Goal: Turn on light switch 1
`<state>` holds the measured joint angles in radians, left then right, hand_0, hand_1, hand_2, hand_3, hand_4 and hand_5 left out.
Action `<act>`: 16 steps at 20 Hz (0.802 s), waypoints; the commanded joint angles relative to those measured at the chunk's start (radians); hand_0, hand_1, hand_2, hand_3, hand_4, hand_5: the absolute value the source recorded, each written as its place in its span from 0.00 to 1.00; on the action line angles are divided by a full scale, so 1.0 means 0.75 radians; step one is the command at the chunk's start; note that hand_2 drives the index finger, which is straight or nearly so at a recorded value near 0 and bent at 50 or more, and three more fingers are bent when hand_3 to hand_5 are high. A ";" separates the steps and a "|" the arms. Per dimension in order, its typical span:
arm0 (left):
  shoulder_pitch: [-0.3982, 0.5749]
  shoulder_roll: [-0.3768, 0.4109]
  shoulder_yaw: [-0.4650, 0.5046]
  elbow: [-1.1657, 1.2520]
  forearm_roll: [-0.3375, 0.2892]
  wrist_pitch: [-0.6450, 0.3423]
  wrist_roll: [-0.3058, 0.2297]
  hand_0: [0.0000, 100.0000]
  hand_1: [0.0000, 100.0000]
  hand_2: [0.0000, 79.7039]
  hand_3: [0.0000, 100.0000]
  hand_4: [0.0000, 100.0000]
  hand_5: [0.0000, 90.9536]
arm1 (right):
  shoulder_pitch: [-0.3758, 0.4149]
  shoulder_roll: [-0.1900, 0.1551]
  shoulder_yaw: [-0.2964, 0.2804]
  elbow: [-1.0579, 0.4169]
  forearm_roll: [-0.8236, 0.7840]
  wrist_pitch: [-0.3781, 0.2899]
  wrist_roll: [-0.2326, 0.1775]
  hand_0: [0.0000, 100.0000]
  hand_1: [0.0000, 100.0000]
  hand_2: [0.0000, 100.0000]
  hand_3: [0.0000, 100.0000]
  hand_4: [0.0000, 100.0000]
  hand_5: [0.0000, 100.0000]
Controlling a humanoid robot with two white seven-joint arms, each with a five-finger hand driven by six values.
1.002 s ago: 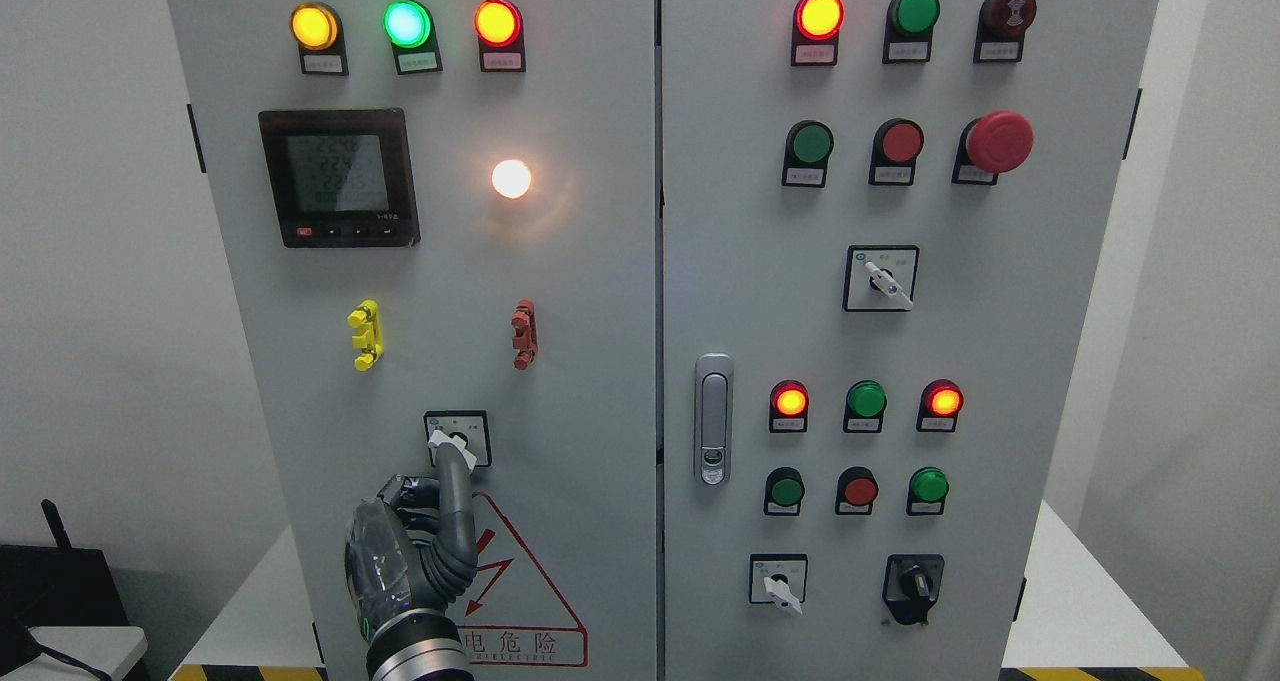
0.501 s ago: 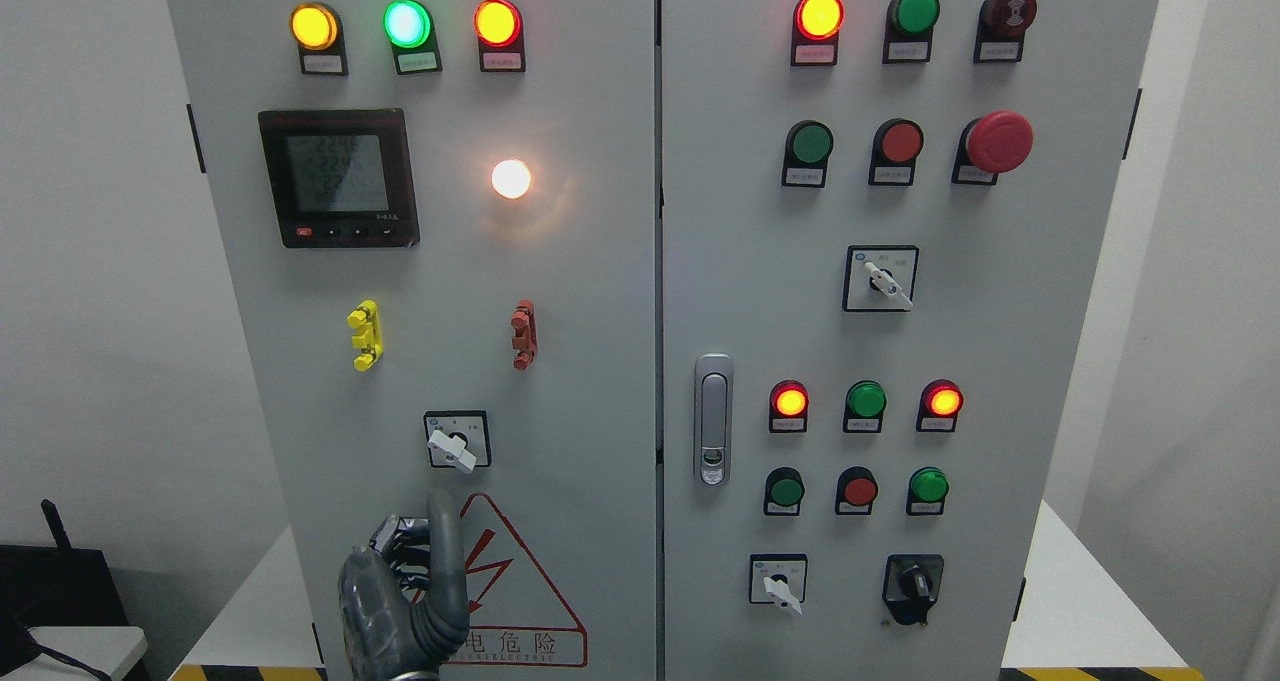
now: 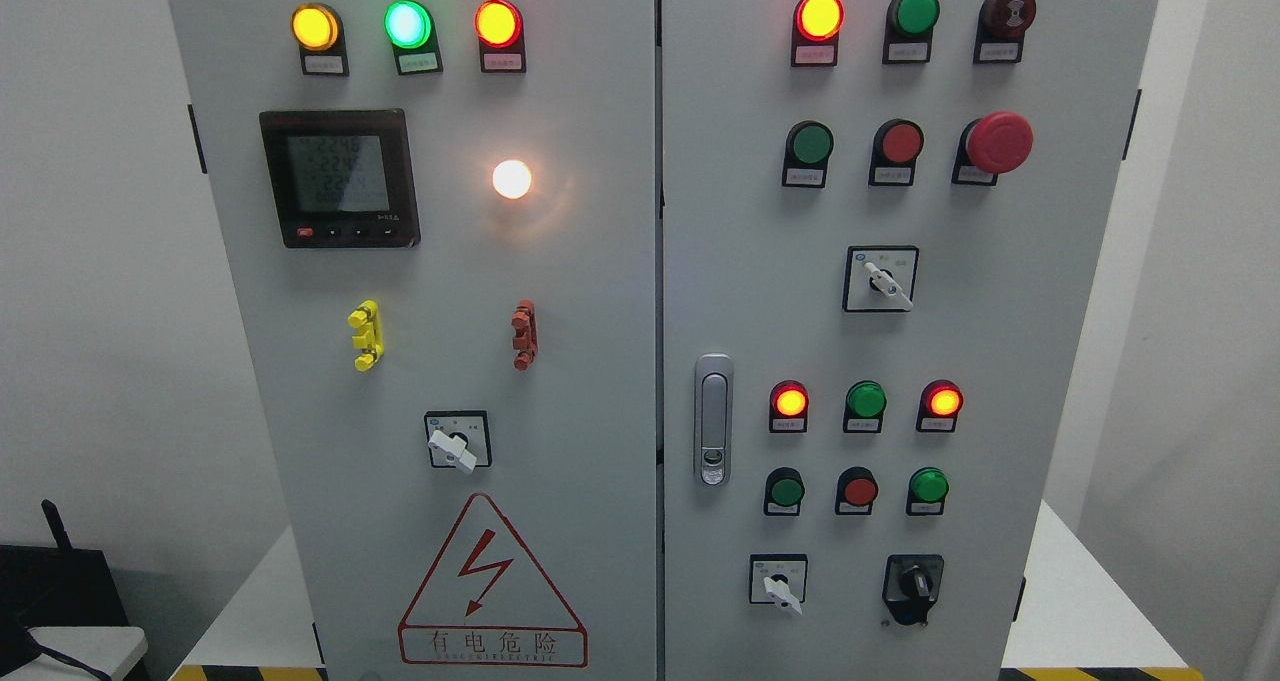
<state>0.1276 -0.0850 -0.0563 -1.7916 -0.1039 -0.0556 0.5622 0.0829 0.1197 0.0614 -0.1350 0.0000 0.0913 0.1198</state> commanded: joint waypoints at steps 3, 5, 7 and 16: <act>0.278 0.089 0.498 0.402 0.189 -0.183 -0.136 0.27 0.19 0.53 0.64 0.63 0.33 | 0.000 0.000 0.000 0.000 -0.025 -0.001 0.000 0.12 0.39 0.00 0.00 0.00 0.00; 0.300 0.097 0.584 0.566 0.216 -0.222 -0.187 0.28 0.18 0.52 0.62 0.61 0.32 | 0.000 0.000 0.000 0.000 -0.025 -0.001 0.000 0.12 0.39 0.00 0.00 0.00 0.00; 0.300 0.099 0.698 0.744 0.222 -0.310 -0.273 0.30 0.17 0.49 0.57 0.57 0.30 | 0.000 0.000 0.000 0.000 -0.023 -0.001 0.000 0.12 0.39 0.00 0.00 0.00 0.00; 0.306 0.107 0.895 1.521 0.220 -0.629 -0.490 0.31 0.15 0.27 0.37 0.40 0.20 | 0.000 0.000 0.000 0.000 -0.022 -0.001 0.000 0.12 0.39 0.00 0.00 0.00 0.00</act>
<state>0.3379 -0.0205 0.3840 -1.2256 0.0497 -0.4634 0.2356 0.0829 0.1197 0.0614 -0.1350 0.0000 0.0913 0.1198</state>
